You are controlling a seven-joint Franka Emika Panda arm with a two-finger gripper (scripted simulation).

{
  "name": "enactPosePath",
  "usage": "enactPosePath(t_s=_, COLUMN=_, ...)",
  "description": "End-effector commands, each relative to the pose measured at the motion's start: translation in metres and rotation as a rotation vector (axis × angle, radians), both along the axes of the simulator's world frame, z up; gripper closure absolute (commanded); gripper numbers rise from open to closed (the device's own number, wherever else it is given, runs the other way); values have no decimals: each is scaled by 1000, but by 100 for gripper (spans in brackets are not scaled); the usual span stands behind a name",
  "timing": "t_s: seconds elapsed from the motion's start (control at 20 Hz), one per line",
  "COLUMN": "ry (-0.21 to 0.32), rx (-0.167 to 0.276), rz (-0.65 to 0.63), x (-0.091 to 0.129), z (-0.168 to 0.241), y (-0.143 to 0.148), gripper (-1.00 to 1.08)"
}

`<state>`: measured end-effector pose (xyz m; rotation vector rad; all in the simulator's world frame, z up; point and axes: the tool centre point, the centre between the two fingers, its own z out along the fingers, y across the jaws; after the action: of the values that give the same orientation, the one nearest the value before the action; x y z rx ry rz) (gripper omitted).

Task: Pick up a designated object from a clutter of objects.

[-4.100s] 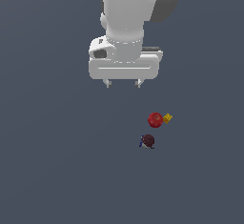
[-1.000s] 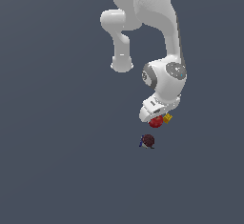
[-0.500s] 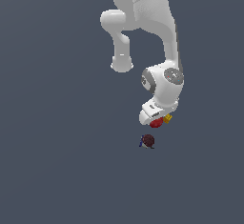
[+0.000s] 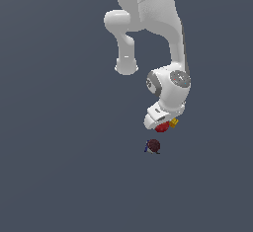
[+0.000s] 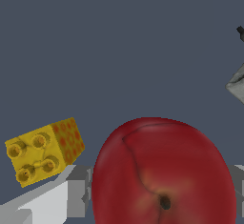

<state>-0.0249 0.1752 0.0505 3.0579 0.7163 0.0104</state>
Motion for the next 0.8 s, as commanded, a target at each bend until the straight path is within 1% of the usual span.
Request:
enactPosePath(t_s=0.0, ry=0, rx=0, rz=0, x=0, z=1, y=0, gripper=108)
enactPosePath(t_s=0.35, ry=0, rx=0, rz=0, x=5, z=23, y=-9, gripper=108)
enactPosePath(t_s=0.75, ry=2, rx=1, rz=1, x=16, z=81, y=-32, gripper=108)
